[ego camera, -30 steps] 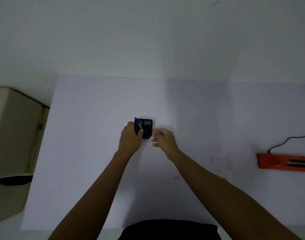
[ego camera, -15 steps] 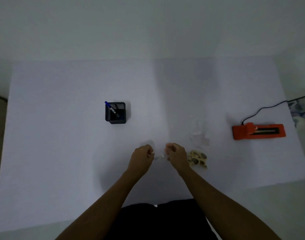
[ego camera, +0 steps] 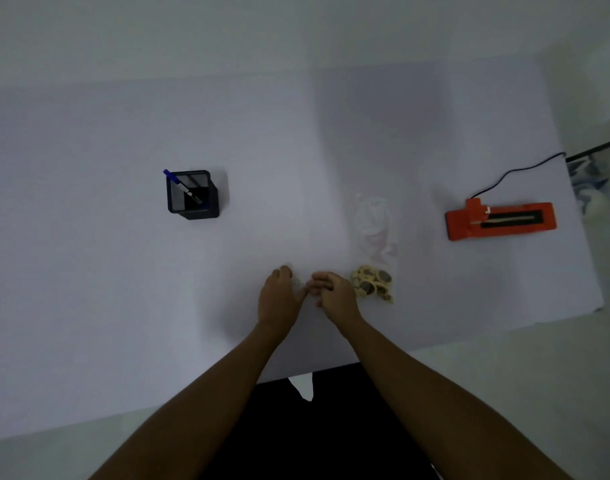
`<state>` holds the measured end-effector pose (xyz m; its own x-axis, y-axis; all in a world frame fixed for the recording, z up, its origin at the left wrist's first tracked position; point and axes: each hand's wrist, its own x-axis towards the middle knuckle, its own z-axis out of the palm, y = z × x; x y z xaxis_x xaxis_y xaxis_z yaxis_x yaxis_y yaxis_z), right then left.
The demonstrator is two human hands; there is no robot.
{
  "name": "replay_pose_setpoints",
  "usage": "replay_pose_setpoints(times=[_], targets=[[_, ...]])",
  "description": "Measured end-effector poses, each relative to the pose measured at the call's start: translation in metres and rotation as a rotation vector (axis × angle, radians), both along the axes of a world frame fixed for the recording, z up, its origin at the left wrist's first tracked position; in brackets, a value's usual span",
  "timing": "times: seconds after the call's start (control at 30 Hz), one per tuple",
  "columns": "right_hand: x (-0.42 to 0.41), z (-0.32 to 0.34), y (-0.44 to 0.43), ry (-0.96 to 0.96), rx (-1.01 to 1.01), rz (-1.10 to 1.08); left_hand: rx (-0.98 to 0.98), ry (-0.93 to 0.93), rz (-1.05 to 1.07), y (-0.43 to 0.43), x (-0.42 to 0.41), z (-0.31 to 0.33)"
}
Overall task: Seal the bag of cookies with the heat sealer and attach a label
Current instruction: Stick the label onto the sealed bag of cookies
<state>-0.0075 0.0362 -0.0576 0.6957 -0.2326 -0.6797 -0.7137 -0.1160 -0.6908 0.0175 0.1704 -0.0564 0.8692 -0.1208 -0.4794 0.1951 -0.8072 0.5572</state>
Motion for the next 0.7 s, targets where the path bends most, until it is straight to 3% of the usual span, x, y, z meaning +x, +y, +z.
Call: replay_pose_setpoints(times=[0.23, 0.7], targets=[[-0.007, -0.014, -0.005, 0.008, 0.073, -0.047, 0.053, -0.055, 0.011, -0.005, -0.002, 0.002], [-0.014, -0.013, 0.002, -0.117, 0.056, 0.135, 0.05, -0.087, 0.075, -0.01, -0.006, 0.003]])
